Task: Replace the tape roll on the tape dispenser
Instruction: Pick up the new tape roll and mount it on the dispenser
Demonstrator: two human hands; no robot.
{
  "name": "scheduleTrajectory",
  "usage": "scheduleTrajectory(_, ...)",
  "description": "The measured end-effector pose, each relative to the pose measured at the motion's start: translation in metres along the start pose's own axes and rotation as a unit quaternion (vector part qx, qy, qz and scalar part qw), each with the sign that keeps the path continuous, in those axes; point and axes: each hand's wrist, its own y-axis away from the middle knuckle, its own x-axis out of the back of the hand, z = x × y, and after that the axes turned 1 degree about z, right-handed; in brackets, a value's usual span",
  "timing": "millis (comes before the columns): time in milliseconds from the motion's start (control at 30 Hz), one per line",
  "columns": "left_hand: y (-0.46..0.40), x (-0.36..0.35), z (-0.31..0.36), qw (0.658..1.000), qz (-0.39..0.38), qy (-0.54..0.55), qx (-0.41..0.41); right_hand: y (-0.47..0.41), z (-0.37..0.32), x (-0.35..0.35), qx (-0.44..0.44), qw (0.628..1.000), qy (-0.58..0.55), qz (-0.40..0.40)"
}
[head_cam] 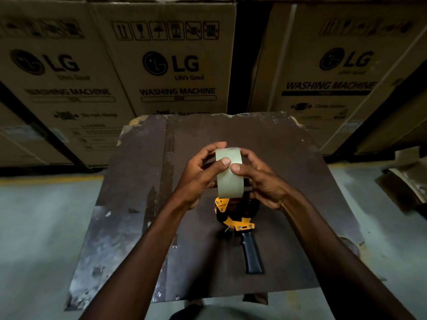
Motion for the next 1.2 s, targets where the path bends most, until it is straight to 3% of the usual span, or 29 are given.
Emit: scheduleTrajectory(1200,-0.004,-0.049,0.027,0.996,0.042,-0.064,-0.048,0.019,-0.018,0.044,0.099,0.99,0.095,-0.036)
